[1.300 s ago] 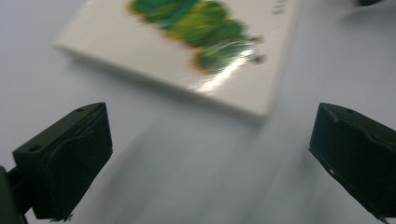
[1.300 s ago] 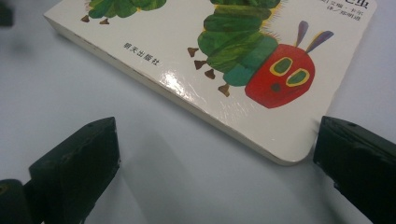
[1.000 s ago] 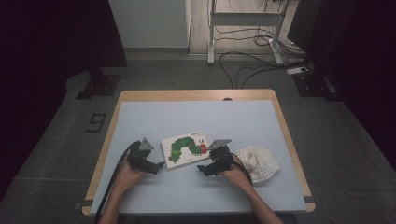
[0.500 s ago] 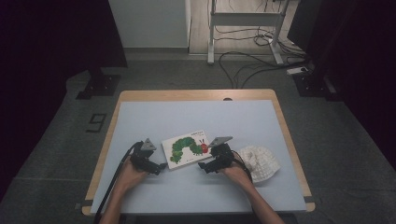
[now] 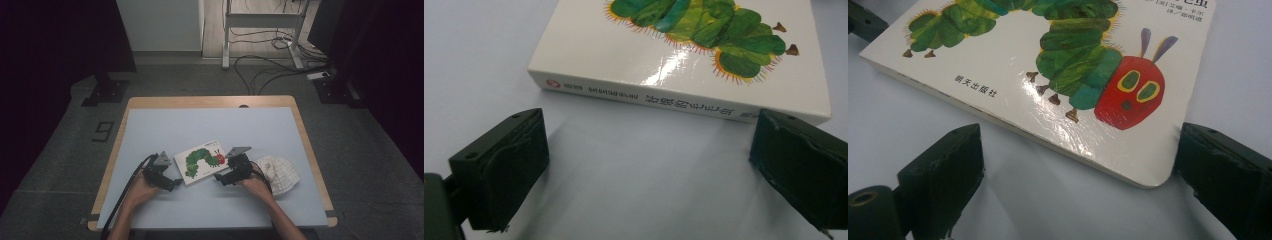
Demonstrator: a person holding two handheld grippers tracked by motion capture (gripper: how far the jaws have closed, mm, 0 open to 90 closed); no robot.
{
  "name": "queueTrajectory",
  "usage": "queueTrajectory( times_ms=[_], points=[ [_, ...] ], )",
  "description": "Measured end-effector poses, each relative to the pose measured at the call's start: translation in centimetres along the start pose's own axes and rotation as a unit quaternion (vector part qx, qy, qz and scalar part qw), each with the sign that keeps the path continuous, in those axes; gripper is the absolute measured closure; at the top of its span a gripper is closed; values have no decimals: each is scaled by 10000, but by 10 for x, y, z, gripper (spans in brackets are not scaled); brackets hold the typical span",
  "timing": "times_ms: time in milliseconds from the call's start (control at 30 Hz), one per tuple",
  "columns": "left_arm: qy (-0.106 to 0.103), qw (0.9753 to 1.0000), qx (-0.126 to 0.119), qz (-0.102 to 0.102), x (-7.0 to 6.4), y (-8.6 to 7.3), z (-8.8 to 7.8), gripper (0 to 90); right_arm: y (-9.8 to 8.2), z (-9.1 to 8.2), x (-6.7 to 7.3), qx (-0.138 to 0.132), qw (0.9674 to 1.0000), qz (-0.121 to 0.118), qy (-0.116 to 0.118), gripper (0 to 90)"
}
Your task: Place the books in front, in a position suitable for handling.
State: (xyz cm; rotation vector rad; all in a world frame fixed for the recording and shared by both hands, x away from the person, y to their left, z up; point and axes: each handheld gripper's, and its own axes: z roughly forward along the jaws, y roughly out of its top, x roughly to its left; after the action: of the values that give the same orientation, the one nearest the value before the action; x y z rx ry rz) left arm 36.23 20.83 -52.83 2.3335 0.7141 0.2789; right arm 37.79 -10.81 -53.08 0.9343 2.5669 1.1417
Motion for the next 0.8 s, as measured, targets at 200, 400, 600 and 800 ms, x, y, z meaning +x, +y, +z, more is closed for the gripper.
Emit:
queueTrajectory(
  times_ms=[200,400,600,800],
  points=[
    [-158,9997,76,146,-9,0,0,0,-3,-3,4,77,9999,-100,-4,51],
    [-211,9994,163,211,-20,0,-2,0,-6,-6,9,98,9998,-184,21,51],
    [-167,9997,128,155,-32,-5,-6,0,-10,-10,14,91,9997,-231,51,53],
    [-127,9998,141,96,-44,-10,-10,0,-15,-13,20,112,9995,-287,91,54]
  ],
)
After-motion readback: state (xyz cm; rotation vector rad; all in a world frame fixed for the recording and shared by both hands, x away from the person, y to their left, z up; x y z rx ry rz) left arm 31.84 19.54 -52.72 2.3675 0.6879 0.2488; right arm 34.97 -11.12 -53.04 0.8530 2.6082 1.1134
